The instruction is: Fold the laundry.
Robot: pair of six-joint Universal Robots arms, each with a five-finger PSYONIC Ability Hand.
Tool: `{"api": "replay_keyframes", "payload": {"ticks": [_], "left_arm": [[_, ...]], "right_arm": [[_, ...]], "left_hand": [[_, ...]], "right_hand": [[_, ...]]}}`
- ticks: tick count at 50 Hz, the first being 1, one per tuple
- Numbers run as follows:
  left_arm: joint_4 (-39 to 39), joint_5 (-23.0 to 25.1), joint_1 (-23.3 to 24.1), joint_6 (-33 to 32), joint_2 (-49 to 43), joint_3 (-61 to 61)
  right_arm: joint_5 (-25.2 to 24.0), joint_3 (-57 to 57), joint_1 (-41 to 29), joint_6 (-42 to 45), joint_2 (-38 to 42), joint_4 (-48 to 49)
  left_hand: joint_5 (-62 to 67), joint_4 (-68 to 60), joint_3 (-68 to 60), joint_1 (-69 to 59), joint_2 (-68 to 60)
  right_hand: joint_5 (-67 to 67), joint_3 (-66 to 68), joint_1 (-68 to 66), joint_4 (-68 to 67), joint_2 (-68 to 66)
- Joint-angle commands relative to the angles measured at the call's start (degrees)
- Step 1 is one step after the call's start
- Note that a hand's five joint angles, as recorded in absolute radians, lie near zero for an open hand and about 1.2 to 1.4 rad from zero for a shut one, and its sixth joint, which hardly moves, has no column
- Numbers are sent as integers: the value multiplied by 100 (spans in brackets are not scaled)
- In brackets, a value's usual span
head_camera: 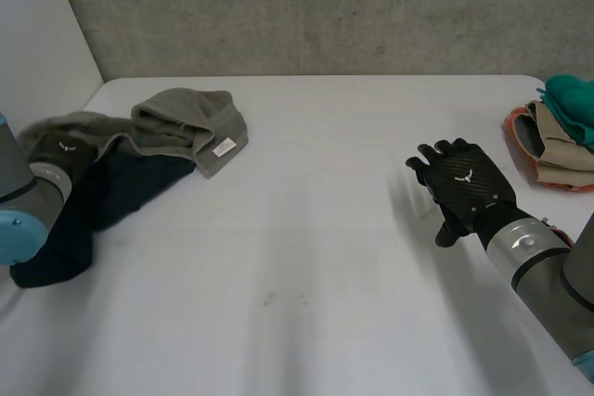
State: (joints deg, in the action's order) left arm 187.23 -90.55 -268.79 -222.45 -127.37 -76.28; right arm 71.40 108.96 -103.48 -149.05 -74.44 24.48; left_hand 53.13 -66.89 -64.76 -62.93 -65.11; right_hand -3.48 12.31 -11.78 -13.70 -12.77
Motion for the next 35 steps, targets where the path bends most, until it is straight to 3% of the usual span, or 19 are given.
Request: {"api": "replay_keyframes", "payload": {"ticks": [1, 9, 15, 20, 25, 29, 35], "left_arm": [[462, -50, 476, 61, 729, 96], [1017, -94, 1047, 420, 2092, 482], [999, -94, 1276, 1466, 2769, 597], [903, -50, 1513, 2371, 2867, 553], [727, 55, 2267, 3407, 2840, 615], [692, 379, 2743, 3830, 2709, 571], [604, 652, 3078, 4235, 2024, 255]], "right_arm": [[14, -6, 3, -1, 0, 39], [23, -6, -6, -9, -18, 48], [14, 12, 21, -10, -9, 48], [14, -15, 82, -18, -18, 48], [119, -85, 135, -27, -44, 144], [408, -164, 275, -315, -106, 215], [840, -349, 486, -976, -299, 189]], "left_hand": [[1687, -1311, -1524, -1707, -1489], [1687, -1311, -1524, -1707, -1489], [1687, -1311, -1524, -1707, -1489], [1687, -1311, -1524, -1707, -1489], [1687, -1311, -1524, -1707, -1489], [1687, -1311, -1524, -1707, -1489], [1687, -1311, -1524, -1707, -1489]], "right_hand": [[348, -231, 178, 370, 277], [348, -231, 178, 370, 277], [348, -231, 178, 370, 277], [348, -231, 178, 370, 277], [348, -231, 178, 370, 277], [348, -231, 178, 370, 277], [348, -231, 178, 370, 277]]}}
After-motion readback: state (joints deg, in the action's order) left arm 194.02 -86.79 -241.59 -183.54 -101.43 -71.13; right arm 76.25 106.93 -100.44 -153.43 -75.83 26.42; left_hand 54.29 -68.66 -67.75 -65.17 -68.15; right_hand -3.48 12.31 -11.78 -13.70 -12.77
